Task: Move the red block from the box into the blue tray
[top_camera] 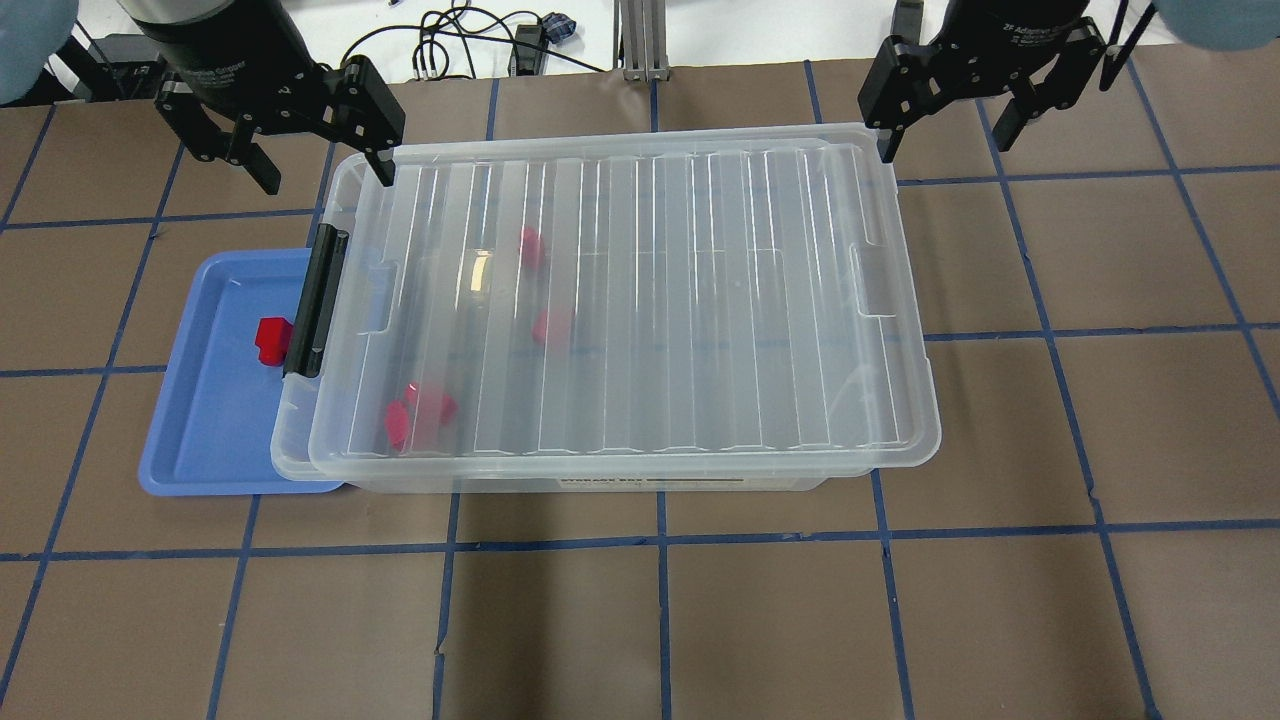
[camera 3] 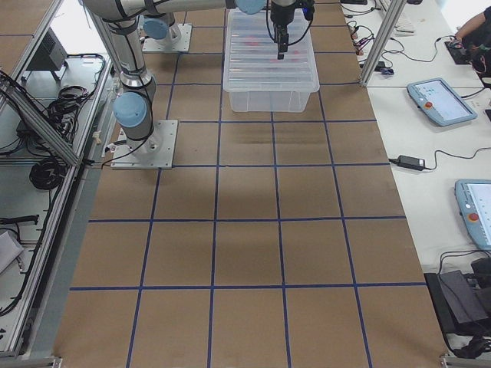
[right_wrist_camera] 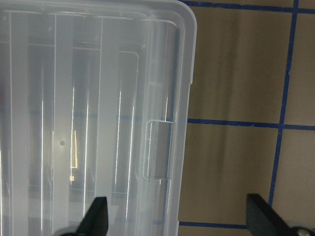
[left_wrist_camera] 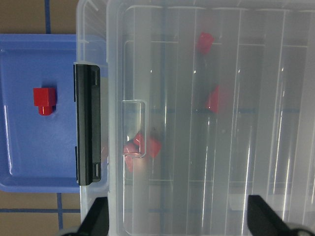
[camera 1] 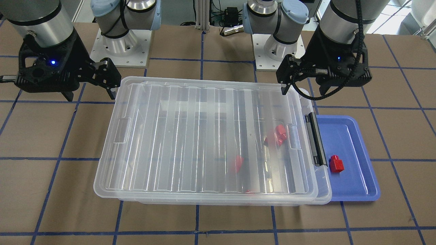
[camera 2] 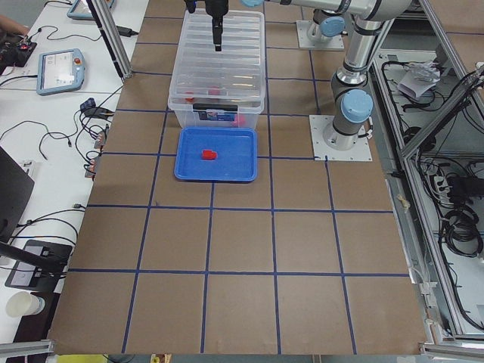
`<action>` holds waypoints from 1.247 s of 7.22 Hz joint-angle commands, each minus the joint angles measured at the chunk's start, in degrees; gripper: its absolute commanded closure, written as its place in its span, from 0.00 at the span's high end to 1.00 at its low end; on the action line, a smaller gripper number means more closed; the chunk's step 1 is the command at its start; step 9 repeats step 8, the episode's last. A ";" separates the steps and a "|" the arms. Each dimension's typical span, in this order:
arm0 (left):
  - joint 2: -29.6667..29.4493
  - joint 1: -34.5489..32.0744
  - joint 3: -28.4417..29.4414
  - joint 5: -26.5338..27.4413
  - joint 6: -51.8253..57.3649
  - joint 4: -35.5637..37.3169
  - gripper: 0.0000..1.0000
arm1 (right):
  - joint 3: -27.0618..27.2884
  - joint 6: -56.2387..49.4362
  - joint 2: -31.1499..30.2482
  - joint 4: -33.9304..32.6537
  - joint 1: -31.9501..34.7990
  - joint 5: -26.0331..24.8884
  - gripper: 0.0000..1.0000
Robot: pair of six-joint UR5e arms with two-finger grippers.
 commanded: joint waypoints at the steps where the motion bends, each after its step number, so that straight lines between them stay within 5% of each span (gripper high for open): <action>1: 0.07 0.00 -0.12 0.19 0.00 0.00 1.00 | 0.00 0.00 0.00 0.00 0.03 0.00 1.00; 9: 0.07 -0.09 -0.38 0.19 0.00 0.00 1.00 | 0.00 0.00 0.00 0.00 -0.06 0.00 1.00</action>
